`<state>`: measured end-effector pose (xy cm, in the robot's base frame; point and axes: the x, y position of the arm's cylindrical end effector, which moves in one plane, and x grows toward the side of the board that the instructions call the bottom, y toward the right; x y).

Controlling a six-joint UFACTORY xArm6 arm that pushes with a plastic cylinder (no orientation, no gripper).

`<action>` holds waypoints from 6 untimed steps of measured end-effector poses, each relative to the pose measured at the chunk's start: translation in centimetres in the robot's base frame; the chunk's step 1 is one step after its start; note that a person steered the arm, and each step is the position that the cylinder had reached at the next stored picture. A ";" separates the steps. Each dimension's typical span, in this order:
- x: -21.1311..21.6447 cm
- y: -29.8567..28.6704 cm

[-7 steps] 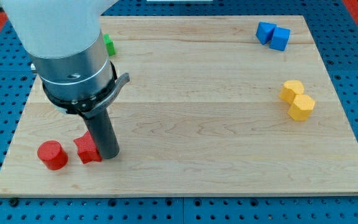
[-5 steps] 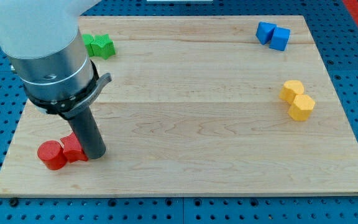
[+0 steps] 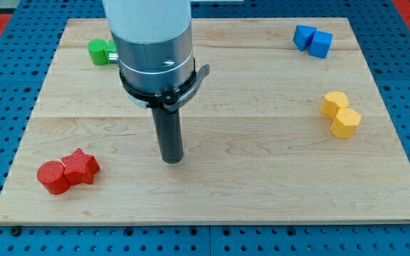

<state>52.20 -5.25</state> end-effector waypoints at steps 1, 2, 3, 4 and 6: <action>-0.4 0.0; -0.7 0.4; -6.9 4.0; -9.8 5.1; -24.8 4.9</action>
<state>27.42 -0.32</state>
